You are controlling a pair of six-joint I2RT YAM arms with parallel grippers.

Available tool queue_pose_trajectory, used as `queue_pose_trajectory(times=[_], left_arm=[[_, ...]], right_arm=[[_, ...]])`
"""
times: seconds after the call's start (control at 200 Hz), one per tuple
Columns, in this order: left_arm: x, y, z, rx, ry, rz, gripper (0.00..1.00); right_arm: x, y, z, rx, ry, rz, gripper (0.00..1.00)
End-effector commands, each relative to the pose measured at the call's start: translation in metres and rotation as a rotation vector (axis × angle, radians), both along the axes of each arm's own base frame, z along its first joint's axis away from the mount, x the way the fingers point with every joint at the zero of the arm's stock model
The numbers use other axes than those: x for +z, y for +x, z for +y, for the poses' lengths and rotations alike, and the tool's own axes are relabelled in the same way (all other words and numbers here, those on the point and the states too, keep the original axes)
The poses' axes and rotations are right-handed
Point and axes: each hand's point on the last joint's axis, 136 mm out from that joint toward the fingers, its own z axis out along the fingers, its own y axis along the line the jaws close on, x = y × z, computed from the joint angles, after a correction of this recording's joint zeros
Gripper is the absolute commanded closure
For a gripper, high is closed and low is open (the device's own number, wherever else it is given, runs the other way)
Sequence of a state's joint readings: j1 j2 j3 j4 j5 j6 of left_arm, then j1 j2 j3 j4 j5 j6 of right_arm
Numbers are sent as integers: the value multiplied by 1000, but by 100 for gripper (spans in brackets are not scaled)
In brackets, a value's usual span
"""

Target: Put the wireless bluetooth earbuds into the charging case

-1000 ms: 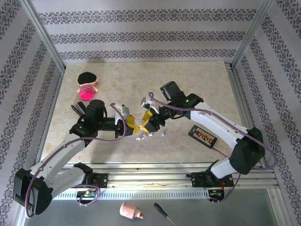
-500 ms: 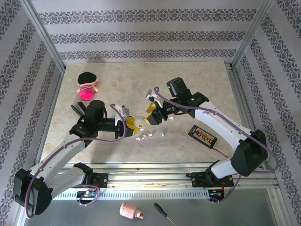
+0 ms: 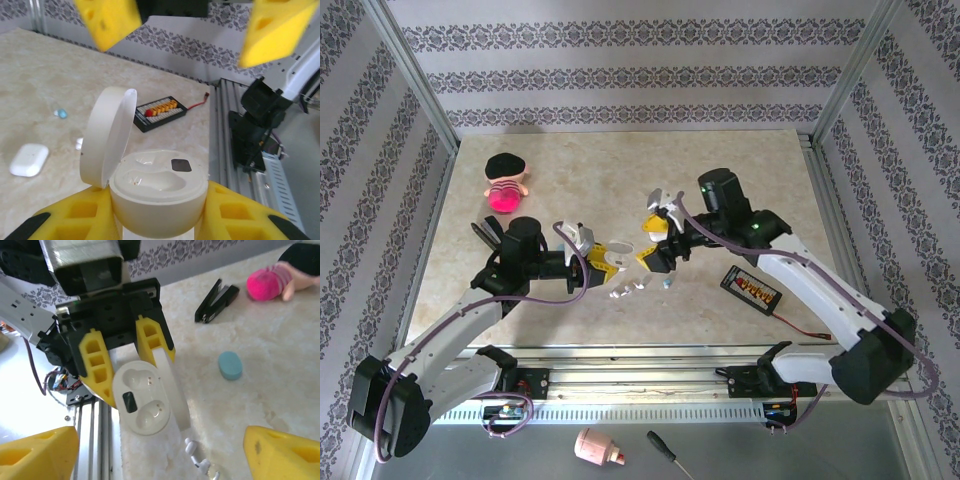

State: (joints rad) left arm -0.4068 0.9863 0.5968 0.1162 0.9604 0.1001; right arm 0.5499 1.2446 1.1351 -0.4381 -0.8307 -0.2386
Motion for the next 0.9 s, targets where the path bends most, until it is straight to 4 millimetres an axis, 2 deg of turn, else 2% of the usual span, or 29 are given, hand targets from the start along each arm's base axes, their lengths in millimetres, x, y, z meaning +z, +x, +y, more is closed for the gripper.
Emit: queue_pose_trajectory(times=[0.0, 0.095, 0.155, 0.28, 0.345, 0.53, 0.745, 0.894], left_arm=[[22, 9, -3, 41, -64, -106, 77], [27, 16, -3, 67, -86, -134, 77], [29, 19, -4, 75, -100, -149, 77], [35, 25, -4, 91, -125, -187, 77], [37, 28, -5, 98, -135, -200, 77], [42, 32, -8, 85, -169, -233, 77], [49, 33, -14, 48, -215, -249, 77], [48, 38, -17, 36, -233, -249, 77]], right_arm=[[17, 11, -11, -97, 53, -39, 10], [28, 29, -26, -223, 77, -22, 2], [31, 44, -38, -307, 104, 24, 2], [19, 74, -64, -460, 141, 145, 2], [-1, 90, -79, -555, 123, 231, 2], [-69, 113, -114, -817, -53, 355, 15], [-132, 118, -137, -993, -215, 503, 21], [-169, 116, -144, -1058, -324, 601, 24]])
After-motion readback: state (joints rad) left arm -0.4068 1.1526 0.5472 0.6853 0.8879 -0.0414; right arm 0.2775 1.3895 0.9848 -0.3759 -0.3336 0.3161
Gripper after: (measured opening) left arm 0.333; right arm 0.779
